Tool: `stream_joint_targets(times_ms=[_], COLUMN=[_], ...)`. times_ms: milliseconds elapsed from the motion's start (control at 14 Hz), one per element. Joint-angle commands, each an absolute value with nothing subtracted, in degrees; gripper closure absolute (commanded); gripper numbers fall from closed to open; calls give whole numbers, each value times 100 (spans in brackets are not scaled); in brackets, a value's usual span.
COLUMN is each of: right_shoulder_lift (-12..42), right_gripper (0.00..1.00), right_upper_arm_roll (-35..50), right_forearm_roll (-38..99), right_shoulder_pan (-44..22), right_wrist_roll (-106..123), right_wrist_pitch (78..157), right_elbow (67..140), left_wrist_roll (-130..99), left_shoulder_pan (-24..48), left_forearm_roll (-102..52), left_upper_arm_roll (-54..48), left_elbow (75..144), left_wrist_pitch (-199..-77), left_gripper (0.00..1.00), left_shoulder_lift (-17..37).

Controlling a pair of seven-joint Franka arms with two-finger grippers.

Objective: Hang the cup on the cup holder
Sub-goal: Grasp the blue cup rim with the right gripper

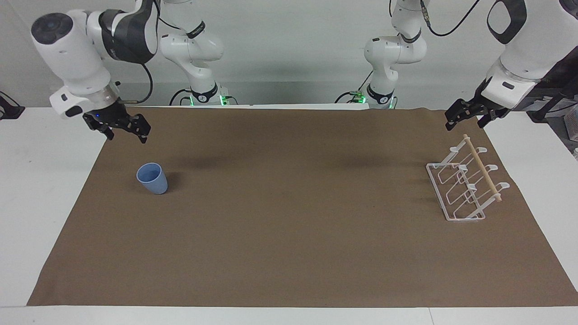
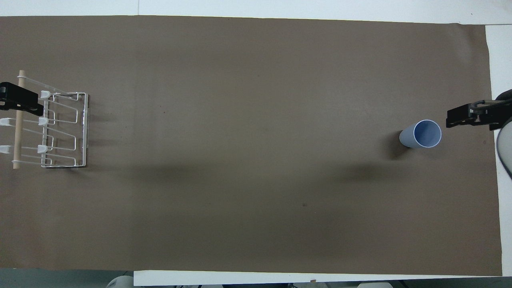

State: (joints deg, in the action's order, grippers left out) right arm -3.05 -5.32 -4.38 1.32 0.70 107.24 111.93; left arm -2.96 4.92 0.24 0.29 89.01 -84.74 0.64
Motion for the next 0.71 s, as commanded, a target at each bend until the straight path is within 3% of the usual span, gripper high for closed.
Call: stream_joint_targets(times_ms=[0, 286, 500, 571, 643], right_shoulder_lift=[-186, 333, 439, 457, 483], right_gripper=[0, 0, 1, 6, 16], right_upper_arm_roll=[-519, -519, -527, -527, -527], right_forearm_roll=[-316, 314, 396, 396, 396], right_shoulder_pan=[333, 790, 756, 773, 773], right_wrist_roll=[560, 1229, 1432, 1572, 1730], right_wrist_pitch=[11678, 12049, 12269, 12435, 12567], right_elbow=[11960, 11997, 12163, 12260, 12304], left_wrist_roll=[-316, -325, -325, -325, -325], left_shoulder_pan=[483, 492, 492, 492, 492], left_forearm_roll=[0, -9, -9, -9, -9], left_upper_arm_roll=[9, -9, -9, -9, -9], left_elbow=[9044, 9044, 9044, 9044, 9044], left_wrist_pitch=[-8508, -8517, -8517, -8508, -8499], left_gripper=[0, 0, 0, 0, 0], left_shoulder_lift=[-79, -79, -79, -79, -79])
